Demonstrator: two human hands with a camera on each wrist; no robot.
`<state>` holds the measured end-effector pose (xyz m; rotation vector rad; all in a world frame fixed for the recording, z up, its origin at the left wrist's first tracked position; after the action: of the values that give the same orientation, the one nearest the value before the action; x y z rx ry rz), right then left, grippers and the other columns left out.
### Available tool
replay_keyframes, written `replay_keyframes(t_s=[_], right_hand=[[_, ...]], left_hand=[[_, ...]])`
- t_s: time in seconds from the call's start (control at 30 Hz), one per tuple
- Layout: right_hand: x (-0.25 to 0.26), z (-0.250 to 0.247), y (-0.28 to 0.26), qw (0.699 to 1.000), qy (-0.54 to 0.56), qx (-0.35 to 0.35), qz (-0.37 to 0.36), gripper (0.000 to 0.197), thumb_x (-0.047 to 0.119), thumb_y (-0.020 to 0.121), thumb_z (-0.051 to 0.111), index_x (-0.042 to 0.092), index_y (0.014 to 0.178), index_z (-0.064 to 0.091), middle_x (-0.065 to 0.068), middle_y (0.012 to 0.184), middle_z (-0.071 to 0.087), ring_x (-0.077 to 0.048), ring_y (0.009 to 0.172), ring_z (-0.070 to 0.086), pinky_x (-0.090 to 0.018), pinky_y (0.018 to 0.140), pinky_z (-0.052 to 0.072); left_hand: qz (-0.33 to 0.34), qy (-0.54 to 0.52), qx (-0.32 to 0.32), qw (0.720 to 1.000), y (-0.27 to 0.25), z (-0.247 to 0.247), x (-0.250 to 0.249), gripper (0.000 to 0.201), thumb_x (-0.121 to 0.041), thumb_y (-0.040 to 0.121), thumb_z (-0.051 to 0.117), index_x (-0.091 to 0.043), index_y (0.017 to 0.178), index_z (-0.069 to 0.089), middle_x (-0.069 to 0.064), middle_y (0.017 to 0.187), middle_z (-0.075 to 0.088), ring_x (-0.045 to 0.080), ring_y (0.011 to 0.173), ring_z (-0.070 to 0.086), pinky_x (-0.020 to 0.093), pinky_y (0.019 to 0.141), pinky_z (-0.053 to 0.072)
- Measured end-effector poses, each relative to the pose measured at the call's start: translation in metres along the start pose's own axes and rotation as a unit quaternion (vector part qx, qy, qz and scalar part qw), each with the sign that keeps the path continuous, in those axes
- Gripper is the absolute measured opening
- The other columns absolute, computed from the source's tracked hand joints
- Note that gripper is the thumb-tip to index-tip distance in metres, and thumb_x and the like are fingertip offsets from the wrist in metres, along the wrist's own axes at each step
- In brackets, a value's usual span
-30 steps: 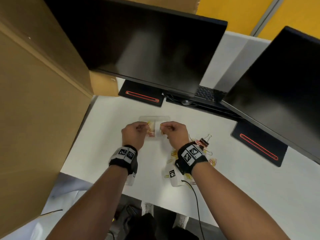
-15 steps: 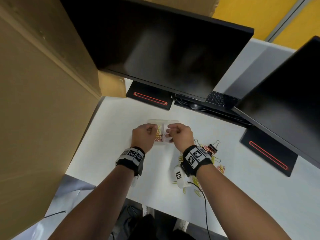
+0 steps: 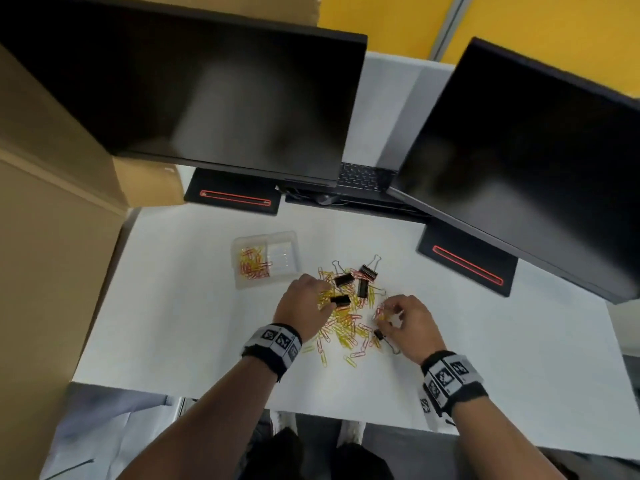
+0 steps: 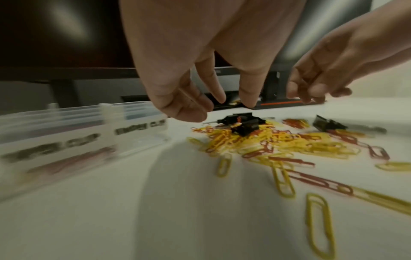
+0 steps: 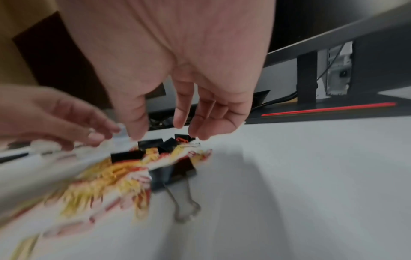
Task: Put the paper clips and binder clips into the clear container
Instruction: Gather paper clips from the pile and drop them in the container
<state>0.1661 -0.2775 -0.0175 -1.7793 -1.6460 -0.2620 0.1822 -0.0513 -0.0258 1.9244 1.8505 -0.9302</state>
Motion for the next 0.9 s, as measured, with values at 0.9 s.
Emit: replay_keyframes(t_s=[0.9], right_hand=[[-0.028,0.039,-0.01,0.997,-0.067,0.019,-0.022,0.035,0.04,0.082,0.064,0.02,0.109,0.057,0.001,0.1,0.052,-0.018,0.092,0.054,-0.031,0.078,0.049]], left_hand=[[0.019,0.12,-0.022,0.992,0.017,0.036,-0.024,0.013,-0.034,0.089,0.066,-0.025,0.096,0.073,-0.006,0.096,0.072,0.018,0.089,0.059,0.034,0.083,0.046]])
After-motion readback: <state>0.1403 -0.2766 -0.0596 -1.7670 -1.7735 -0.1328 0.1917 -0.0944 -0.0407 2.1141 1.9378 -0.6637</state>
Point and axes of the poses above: each hand's wrist, its own y-axis towards the middle knuckle, its own z-axis out of the palm, x = y × z, the point moved 10 cm from there along y, towards the middle knuckle
